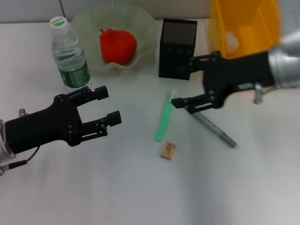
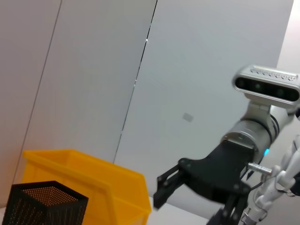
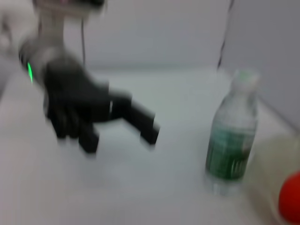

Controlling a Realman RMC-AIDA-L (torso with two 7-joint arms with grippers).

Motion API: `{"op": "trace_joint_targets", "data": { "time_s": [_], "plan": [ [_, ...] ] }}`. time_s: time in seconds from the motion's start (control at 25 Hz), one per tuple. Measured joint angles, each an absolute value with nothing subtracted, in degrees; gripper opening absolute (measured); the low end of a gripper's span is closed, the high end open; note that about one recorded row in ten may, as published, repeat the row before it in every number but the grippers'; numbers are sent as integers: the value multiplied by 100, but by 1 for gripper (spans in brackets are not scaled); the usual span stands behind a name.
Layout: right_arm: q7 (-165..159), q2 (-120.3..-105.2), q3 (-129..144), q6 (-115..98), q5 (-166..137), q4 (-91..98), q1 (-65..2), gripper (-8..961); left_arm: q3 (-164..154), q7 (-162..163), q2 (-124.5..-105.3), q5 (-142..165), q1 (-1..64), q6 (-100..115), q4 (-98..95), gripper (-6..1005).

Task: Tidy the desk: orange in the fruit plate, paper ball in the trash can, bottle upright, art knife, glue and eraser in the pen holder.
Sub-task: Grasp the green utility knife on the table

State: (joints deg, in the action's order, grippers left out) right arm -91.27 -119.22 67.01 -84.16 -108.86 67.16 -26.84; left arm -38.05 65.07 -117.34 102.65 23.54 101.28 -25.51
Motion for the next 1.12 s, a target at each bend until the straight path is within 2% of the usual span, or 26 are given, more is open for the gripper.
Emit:
{"op": "trace_joint_targets", "data": {
  "time_s": [0.24, 0.6, 0.8, 1.12],
  "plan": [
    [-8070, -11911, 5959, -8850, -9547, 5644, -1980, 788, -3890, 6755, -11669, 10266, 2407, 10226, -2648, 796],
    [-5801, -11865, 4622, -9756, -9265, 3294, -1498, 804, -4064, 7525, -11709, 10275, 2517, 10278, -3270, 795],
    [-5021, -11866, 4076, -9666, -9282, 2759, -1191, 807, -4389, 8607, -11853, 10209, 2726, 10292, -4190, 795],
    [-4989, -11805, 4036, -9408, -9563, 2645, -1199, 805, -4852, 10428, -11862, 10071, 3245, 10050, -5042, 795]
  ]
}}
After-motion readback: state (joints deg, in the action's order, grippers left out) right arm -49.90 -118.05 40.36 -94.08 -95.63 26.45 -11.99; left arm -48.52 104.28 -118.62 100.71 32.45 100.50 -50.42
